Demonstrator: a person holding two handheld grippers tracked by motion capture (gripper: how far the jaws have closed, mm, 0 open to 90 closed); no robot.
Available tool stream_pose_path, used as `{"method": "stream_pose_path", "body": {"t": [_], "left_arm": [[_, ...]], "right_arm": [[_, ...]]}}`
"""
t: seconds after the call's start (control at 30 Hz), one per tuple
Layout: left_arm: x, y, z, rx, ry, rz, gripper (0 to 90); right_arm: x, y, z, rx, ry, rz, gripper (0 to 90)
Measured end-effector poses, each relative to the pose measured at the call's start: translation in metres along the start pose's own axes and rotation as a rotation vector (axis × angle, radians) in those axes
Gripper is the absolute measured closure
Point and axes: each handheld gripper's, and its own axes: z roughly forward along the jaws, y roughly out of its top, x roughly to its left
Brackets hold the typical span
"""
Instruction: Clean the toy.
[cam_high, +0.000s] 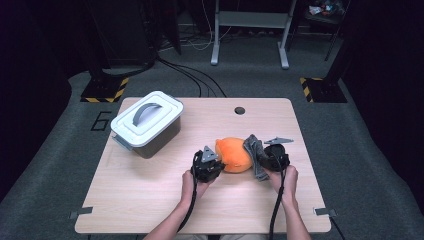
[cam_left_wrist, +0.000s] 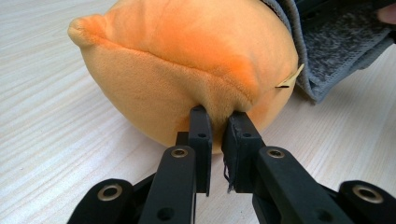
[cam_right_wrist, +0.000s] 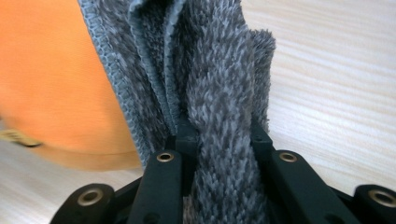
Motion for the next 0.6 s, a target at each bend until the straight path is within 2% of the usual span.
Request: {"method": "stream_pose_path", "body": {"t": [0.13, 0.2, 0.3, 0.33, 0.37, 0.4, 0.53, 0.6], "left_arm": [[-0.001, 0.000, 0.000, 0.000, 0.001, -0.001, 81.7], [-0.001, 0.000, 0.000, 0.001, 0.001, 0.002, 81.7], [-0.001, -0.001, 0.001, 0.006, -0.004, 0.001, 81.7], [-0.001, -0.001, 0.001, 0.008, -0.004, 0.006, 81.7], [-0.001, -0.001, 0.002, 0.006, -0.003, 0.005, 81.7], [-0.002, -0.002, 0.002, 0.001, -0.005, 0.003, 81.6], [-0.003, -0.001, 0.002, 0.002, 0.000, 0.010, 81.7], [-0.002, -0.001, 0.002, 0.002, -0.001, 0.010, 81.7]], "right_arm": [[-0.007, -0.002, 0.007, 0.026, -0.005, 0.020, 73.2], [-0.008, -0.002, 0.006, 0.020, 0.013, 0.031, 73.2], [-0.009, -0.002, -0.004, -0.032, 0.020, 0.015, 73.3], [-0.007, -0.001, -0.011, -0.058, 0.033, 0.023, 73.3], [-0.006, 0.000, -0.015, -0.072, 0.036, 0.008, 73.3], [-0.002, 0.002, -0.021, -0.085, 0.048, 0.008, 73.3], [0.019, 0.013, -0.037, -0.111, 0.070, -0.075, 73.3], [0.036, 0.020, -0.041, -0.115, 0.085, -0.124, 73.2]]}}
